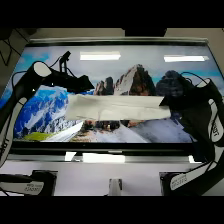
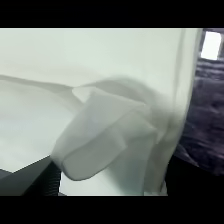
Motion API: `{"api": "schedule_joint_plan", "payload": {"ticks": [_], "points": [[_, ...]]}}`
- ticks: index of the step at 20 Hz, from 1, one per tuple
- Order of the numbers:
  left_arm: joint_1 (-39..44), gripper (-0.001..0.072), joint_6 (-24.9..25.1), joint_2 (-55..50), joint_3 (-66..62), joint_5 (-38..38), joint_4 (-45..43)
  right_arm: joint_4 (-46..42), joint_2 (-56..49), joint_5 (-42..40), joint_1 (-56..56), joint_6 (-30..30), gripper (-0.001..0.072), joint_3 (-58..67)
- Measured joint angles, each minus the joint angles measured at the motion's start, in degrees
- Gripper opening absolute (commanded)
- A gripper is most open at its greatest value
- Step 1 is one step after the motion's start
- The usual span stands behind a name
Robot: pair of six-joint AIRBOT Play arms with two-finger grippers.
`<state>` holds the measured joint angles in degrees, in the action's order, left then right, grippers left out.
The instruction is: Fold the shirts.
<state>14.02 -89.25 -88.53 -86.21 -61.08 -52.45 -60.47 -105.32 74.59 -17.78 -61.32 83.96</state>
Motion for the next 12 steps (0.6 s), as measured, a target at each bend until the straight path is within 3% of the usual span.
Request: {"api": "schedule_joint_plan", "payload": {"ticks": [1,2,3,4,6,8,12], "points": [[0.46,0.0395,0.02,0.00,0.00,0.15,0.02,0.44,-0.13,-0.57,0.28,-0.17,0.0643,0.00],[0.96,0.0395,0.02,0.00,0.00,0.22,0.02,0.61,-0.35,-1.16,0.68,-0.35,0.0546,0.02],[1.31,0.0395,0.02,0.00,0.00,0.44,0.02,0.63,-0.66,-2.08,1.31,-0.39,0.0339,0.04],[1.57,0.0394,0.02,0.00,0.00,0.48,0.07,0.50,-1.05,-2.89,1.99,-0.68,0.0011,0.00],[2.14,0.0367,0.02,-0.11,0.00,0.57,0.13,0.00,-1.51,-3.04,3.32,-1.16,0.0018,-0.15],[3.06,0.0026,-0.13,-0.68,0.00,0.83,0.22,0.02,-1.05,-3.39,4.02,-0.15,0.0018,-0.15],[7.37,0.0030,-4.42,-4.15,0.17,5.20,0.61,1.22,4.52,-3.63,4.63,2.03,0.0018,-0.09]]}}
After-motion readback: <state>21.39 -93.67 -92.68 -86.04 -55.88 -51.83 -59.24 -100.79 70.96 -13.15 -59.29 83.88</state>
